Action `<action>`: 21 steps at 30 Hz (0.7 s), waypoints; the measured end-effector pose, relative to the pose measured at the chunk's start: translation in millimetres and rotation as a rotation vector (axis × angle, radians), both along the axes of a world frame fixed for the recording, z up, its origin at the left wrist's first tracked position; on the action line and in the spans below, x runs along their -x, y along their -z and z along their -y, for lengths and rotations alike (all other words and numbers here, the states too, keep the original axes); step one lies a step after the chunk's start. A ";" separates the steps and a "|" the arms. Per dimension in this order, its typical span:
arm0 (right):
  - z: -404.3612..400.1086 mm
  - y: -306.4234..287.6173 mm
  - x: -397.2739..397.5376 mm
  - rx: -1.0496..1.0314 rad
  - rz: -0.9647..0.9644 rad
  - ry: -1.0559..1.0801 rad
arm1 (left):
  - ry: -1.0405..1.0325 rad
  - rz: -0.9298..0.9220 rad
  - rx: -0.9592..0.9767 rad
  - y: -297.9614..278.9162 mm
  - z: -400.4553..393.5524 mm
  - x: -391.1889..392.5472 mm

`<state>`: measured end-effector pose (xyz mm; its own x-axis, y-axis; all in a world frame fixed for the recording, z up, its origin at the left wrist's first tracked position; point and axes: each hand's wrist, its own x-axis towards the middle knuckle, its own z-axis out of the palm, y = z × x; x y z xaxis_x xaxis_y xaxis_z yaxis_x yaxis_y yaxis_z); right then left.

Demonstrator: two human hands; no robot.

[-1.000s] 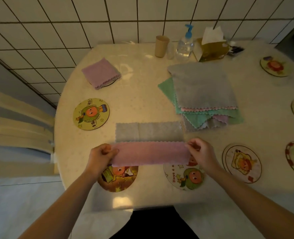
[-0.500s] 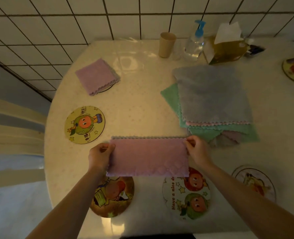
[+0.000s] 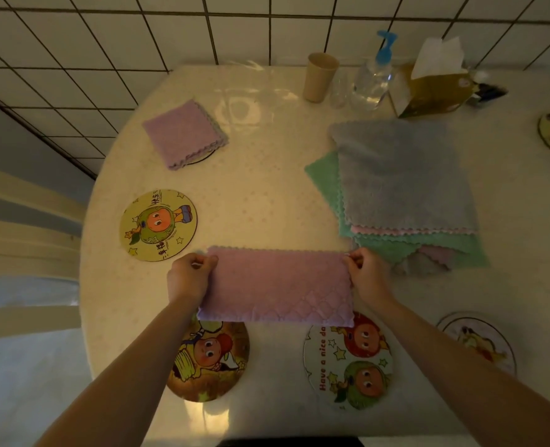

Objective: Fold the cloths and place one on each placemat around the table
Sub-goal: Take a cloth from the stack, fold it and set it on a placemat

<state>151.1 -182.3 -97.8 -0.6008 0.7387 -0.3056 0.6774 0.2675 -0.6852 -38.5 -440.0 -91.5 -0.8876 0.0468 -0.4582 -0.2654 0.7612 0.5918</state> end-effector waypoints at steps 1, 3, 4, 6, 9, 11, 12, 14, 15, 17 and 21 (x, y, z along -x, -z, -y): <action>0.3 -0.8 0.3 -0.009 0.004 -0.003 | -0.002 -0.007 0.008 -2.2 -0.6 -1.1; 1.1 -5.8 0.5 -0.040 0.011 0.027 | -0.011 -0.058 0.043 -12.2 -2.5 -8.1; 2.4 -10.5 -0.5 -0.066 0.009 0.053 | 0.007 -0.124 0.071 -17.1 -2.4 -14.1; 11.0 -24.2 -8.3 -0.139 -0.020 0.061 | 0.176 -0.347 0.063 -25.2 3.2 -33.1; 41.2 -39.4 -33.9 -0.260 0.011 -0.150 | 0.628 -0.502 -0.096 -28.4 13.8 -78.8; 71.5 -36.4 -51.5 -0.274 0.030 -0.426 | 0.922 -0.480 -0.097 -17.8 17.8 -107.9; 86.8 -32.9 -58.3 -0.281 0.033 -0.561 | 1.049 -0.496 -0.043 -8.2 19.6 -120.0; 107.1 -19.3 -66.9 -0.395 0.039 -0.749 | 1.186 -0.528 0.124 9.6 23.6 -133.5; 110.3 -13.7 -69.0 -0.465 0.042 -0.798 | 1.199 -0.520 0.194 14.9 26.3 -133.6; 108.5 -5.0 -75.9 -0.580 0.065 -0.836 | 1.193 -0.524 0.271 20.5 35.8 -128.1; 91.8 -2.5 -101.4 -0.666 0.165 -0.852 | 1.250 -0.541 0.355 24.6 67.1 -103.9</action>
